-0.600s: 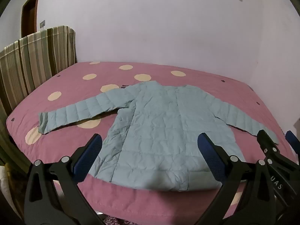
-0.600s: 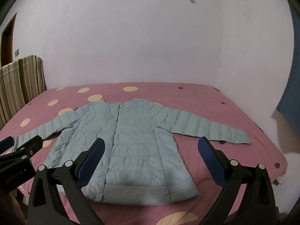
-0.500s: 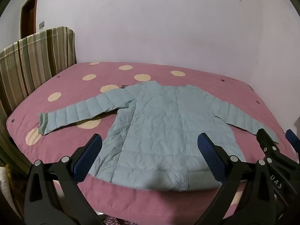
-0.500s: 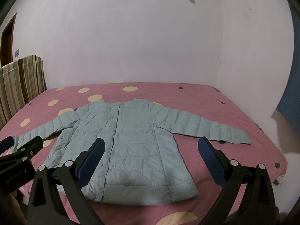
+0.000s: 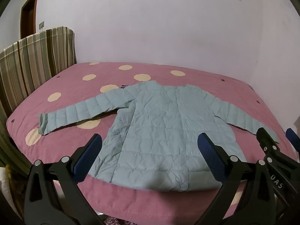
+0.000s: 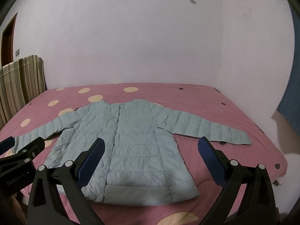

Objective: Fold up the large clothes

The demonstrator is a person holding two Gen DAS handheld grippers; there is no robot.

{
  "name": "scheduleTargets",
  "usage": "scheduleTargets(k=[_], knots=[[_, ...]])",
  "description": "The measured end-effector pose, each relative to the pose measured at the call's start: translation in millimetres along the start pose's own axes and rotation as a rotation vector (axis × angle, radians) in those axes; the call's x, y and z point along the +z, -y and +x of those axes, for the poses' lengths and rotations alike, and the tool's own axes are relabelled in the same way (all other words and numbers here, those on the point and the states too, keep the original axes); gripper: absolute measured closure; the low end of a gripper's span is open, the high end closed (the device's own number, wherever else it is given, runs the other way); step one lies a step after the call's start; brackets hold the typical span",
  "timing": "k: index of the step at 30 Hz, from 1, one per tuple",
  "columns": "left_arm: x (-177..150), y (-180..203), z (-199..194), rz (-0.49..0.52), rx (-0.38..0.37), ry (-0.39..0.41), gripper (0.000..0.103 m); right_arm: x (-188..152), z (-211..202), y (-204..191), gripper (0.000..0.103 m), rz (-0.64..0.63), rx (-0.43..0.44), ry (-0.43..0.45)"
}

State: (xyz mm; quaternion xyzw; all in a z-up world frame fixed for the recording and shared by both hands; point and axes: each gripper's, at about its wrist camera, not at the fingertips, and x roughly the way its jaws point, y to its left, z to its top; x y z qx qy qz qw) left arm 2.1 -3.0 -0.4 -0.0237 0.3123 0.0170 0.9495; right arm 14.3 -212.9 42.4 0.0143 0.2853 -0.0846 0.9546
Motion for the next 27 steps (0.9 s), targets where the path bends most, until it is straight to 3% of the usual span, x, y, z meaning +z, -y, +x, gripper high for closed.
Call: scheduleTargets(k=[27], knots=[[0.4, -2.8, 1.5, 0.001, -0.002, -0.007, 0.002, -0.5, 3.1, -2.4, 0.004, -0.006, -0.003, -0.002]])
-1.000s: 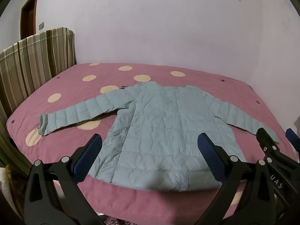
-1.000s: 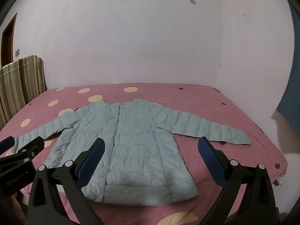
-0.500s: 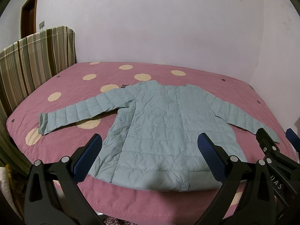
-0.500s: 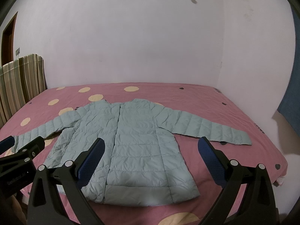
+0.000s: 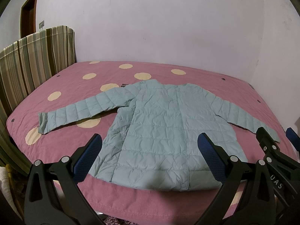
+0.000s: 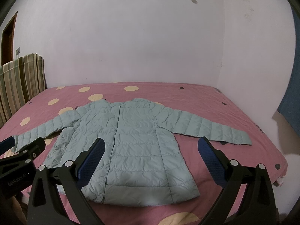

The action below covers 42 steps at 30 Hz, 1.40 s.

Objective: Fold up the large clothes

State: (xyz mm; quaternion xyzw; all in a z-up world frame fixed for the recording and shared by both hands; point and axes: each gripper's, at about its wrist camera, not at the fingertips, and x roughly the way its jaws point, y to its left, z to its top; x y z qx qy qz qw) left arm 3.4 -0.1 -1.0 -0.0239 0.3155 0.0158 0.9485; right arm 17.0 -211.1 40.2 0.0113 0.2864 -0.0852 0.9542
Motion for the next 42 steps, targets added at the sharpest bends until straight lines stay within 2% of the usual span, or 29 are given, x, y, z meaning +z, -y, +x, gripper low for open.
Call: scheduleTargets(k=[30, 34, 37, 42], knots=[[-5, -1, 7, 0.002, 0.002, -0.017, 0.002, 1, 2, -3, 0.004, -0.001, 0.0, -0.013], [-2, -2, 17, -0.002, 0.002, -0.034, 0.002, 2, 3, -2, 0.004, 0.006, 0.002, -0.02], [0, -7, 33, -0.015, 0.005, -0.056, 0.002, -3, 22, 7, 0.004, 0.045, 0.018, -0.043], [2, -25, 71, -0.057, 0.03, -0.09, 0.002, -9, 57, 45, 0.004, 0.172, 0.024, -0.065]])
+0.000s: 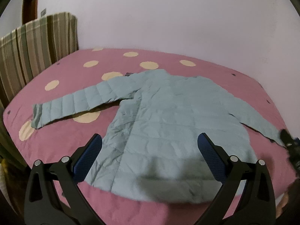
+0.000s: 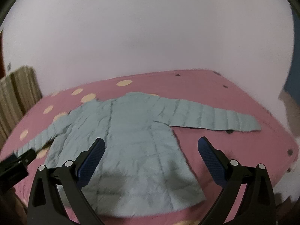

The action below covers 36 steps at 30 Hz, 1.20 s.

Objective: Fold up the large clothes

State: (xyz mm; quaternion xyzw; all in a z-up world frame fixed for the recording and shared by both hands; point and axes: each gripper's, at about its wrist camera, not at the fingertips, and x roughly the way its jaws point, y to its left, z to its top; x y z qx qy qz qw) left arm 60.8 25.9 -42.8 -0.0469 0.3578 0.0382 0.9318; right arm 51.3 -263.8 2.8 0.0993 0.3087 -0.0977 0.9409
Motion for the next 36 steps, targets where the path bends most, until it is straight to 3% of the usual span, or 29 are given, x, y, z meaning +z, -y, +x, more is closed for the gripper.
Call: scheduleTargets(k=[6, 12, 14, 16, 17, 23, 29, 30, 33, 34, 36], knots=[[9, -39, 67, -0.086, 0.113, -0.063, 0.002, 14, 52, 85, 0.004, 0.159, -0.096, -0.046], [6, -79, 116, -0.18, 0.197, -0.135, 0.002, 7, 98, 217, 0.005, 0.535, -0.146, -0.082], [3, -87, 126, -0.2, 0.208, -0.145, 0.002, 1, 109, 247, 0.011, 0.606, -0.179, -0.078], [2, -91, 133, -0.209, 0.217, -0.154, 0.002, -8, 119, 273, 0.026, 0.681, -0.189, -0.082], [2, -93, 135, -0.212, 0.22, -0.158, 0.002, -13, 124, 283, 0.032, 0.719, -0.19, -0.089], [-2, -95, 143, -0.217, 0.24, -0.17, 0.002, -37, 150, 328, 0.033, 0.926, -0.174, -0.068], [-6, -93, 151, -0.208, 0.238, -0.187, 0.002, -38, 156, 352, 0.033, 0.978, -0.174, 0.05], [-7, -92, 152, -0.205, 0.239, -0.186, 0.002, -37, 157, 355, 0.042, 0.979, -0.178, 0.055], [-8, -91, 152, -0.2, 0.239, -0.185, 0.002, -34, 160, 359, 0.085, 0.969, -0.189, 0.036], [-8, -91, 152, -0.199, 0.24, -0.185, 0.002, -31, 162, 359, 0.092, 0.968, -0.186, 0.028], [-9, -91, 153, -0.198, 0.239, -0.184, 0.002, -25, 158, 353, 0.095, 0.927, -0.205, 0.026]])
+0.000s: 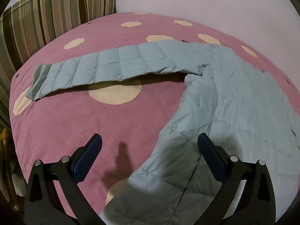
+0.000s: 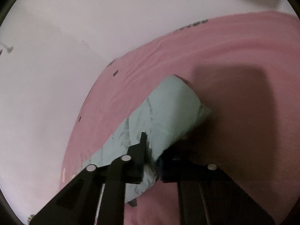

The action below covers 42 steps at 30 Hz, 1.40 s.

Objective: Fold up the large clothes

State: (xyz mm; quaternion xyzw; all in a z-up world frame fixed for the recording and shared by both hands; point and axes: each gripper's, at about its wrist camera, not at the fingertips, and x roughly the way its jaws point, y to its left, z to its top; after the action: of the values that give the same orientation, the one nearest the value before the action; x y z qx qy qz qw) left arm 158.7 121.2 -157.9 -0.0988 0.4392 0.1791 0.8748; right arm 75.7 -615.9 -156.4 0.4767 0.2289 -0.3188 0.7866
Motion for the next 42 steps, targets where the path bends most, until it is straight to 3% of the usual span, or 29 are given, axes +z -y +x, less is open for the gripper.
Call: scheduleTargets(k=[5, 11, 16, 24, 33, 38, 42], knots=[[-1, 3, 3, 0.007, -0.001, -0.004, 0.002, -20, -34, -59, 0.096, -0.234, 0.041, 0.067], [-1, 3, 4, 0.009, -0.006, -0.002, 0.002, -74, -55, -166, 0.097, -0.499, 0.186, 0.068], [-1, 2, 4, 0.007, -0.009, 0.001, 0.002, -132, -56, -237, 0.097, -0.637, 0.302, -0.019], [-1, 2, 6, 0.008, -0.017, -0.008, 0.002, -263, -54, -333, 0.097, -0.885, 0.466, -0.211], [-3, -4, 10, -0.005, -0.02, -0.019, 0.002, -348, -41, -363, 0.097, -1.101, 0.542, -0.367], [-5, -5, 12, -0.006, -0.023, -0.024, 0.002, -377, -33, -363, 0.097, -1.167, 0.508, -0.46], [-6, -6, 13, -0.005, -0.024, -0.027, 0.002, -425, -17, -359, 0.096, -1.227, 0.452, -0.527]])
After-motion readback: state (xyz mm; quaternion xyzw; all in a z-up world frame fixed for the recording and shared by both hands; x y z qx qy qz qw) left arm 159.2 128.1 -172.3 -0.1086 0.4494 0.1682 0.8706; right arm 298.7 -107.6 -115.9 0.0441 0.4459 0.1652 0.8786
